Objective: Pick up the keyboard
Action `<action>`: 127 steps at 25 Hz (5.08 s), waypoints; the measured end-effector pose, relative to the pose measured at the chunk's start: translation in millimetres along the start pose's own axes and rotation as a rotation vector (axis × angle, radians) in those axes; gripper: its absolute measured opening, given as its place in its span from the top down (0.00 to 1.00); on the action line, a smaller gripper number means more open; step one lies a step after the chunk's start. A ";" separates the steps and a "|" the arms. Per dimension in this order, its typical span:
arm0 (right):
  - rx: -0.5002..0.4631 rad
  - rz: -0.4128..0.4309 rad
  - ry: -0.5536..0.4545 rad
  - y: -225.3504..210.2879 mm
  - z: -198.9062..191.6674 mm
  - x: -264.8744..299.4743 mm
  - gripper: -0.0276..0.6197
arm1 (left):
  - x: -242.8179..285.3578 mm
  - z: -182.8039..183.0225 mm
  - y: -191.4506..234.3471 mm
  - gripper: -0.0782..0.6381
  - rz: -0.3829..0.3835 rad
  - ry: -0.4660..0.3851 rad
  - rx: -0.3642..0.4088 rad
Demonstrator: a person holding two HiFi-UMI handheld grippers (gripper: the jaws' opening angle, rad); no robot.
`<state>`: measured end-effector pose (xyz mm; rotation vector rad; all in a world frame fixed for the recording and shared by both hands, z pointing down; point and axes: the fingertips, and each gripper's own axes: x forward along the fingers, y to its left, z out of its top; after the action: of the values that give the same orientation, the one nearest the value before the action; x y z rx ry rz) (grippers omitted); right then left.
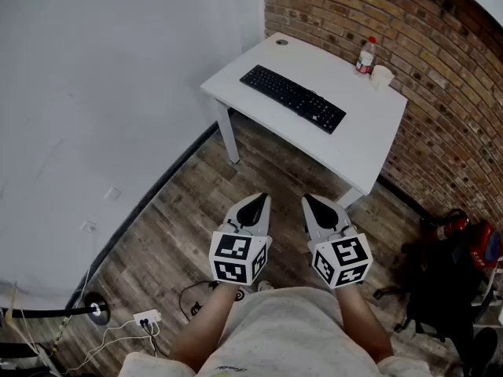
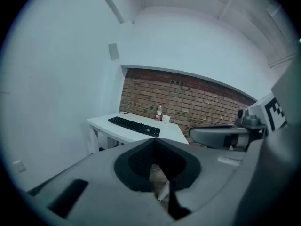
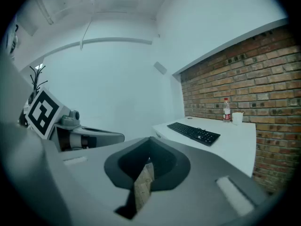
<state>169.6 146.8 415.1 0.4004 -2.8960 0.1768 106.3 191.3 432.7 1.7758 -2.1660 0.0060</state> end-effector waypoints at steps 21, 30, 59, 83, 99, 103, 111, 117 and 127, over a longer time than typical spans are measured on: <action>0.055 -0.015 0.020 -14.3 1.3 38.7 0.94 | 22.6 4.9 32.1 0.90 0.004 0.024 -0.026; 0.103 -0.001 0.033 -66.0 8.1 107.4 0.94 | 91.6 17.4 71.3 0.90 0.027 0.074 -0.024; 0.245 -0.070 0.103 -252.9 38.6 273.0 0.94 | 326.0 94.5 164.4 0.90 0.032 0.165 -0.006; 0.402 -0.736 0.180 -377.6 -11.3 296.3 0.66 | 499.5 107.7 305.4 0.52 -0.240 0.328 0.079; 0.511 -0.929 0.211 -397.6 -43.0 281.3 0.45 | 543.8 83.9 352.4 0.21 -0.302 0.488 0.138; 0.537 -0.949 0.223 -397.5 -48.2 279.5 0.36 | 547.7 79.0 352.5 0.20 -0.324 0.504 0.143; 0.635 -0.924 0.207 -397.5 -59.8 284.0 0.36 | 547.8 78.6 351.0 0.21 -0.333 0.524 0.159; 0.682 -0.891 0.220 -397.5 -62.4 286.6 0.37 | 547.1 74.5 345.0 0.31 -0.381 0.569 0.124; 0.674 -0.897 0.214 -394.4 -63.3 286.3 0.36 | 545.2 78.1 348.7 0.32 -0.344 0.523 0.092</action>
<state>22.9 -293.8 576.1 1.5890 -2.1003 0.9445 -334.1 -268.0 574.2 1.9101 -1.5045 0.4407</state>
